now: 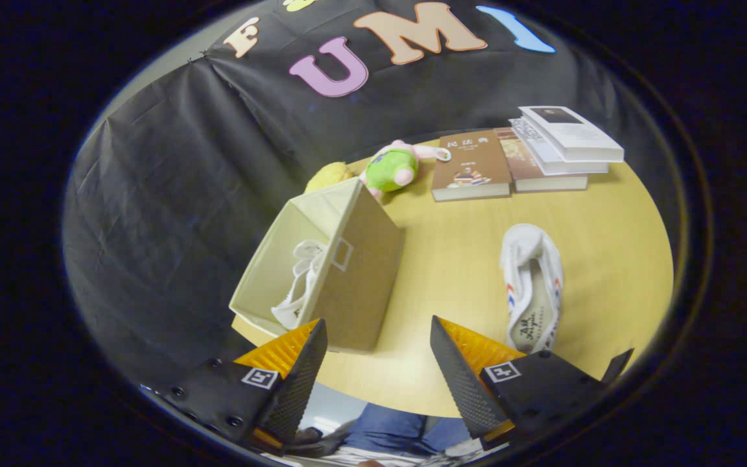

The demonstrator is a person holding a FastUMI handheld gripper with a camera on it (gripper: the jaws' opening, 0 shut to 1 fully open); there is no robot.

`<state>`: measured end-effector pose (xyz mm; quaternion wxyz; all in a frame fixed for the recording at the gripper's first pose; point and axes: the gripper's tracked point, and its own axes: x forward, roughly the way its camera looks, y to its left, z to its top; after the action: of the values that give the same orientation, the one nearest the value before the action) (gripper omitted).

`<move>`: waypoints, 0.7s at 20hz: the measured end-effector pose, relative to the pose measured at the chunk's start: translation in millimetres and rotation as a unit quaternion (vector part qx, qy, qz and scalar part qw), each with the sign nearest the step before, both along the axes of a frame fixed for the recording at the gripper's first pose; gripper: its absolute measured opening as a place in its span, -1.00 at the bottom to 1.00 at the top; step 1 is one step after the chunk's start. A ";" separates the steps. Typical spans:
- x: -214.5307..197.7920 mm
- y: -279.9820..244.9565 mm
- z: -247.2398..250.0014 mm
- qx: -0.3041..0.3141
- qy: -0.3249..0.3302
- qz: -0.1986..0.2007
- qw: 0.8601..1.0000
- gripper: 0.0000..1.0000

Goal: Open the storage box then place both shoes into the box .Put the left shoe in first, then the right shoe, with the right side of both shoes facing outward in a uniform manner.

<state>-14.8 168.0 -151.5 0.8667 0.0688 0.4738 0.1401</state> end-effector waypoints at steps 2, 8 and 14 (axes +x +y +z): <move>3.7 -28.6 -8.9 -0.032 -0.007 -0.002 0.999 0.98; 24.2 -115.3 -32.1 -0.146 -0.029 -0.027 0.988 0.88; 44.9 -169.6 -74.1 -0.225 -0.021 -0.040 0.973 0.63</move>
<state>30.1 -1.6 -225.7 0.8745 -0.1119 0.4720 -0.0035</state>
